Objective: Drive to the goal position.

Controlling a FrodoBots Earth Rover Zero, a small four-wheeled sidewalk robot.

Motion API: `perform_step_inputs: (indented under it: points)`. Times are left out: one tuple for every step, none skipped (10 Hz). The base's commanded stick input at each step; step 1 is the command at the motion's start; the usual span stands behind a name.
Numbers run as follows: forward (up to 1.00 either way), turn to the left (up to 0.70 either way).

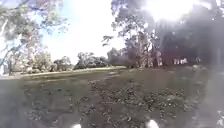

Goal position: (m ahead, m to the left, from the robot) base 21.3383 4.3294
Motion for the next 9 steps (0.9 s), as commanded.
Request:
perform_step_inputs:
  points:
    - [0.7, 0.11]
    - [0.7, 0.23]
    - [0.7, 0.35]
    - [0.7, 0.23]
    - [0.7, 0.0]
    - [0.7, 0.0]
    - [0.7, 0.0]
    - [0.7, 0.0]
    - [0.7, 0.0]
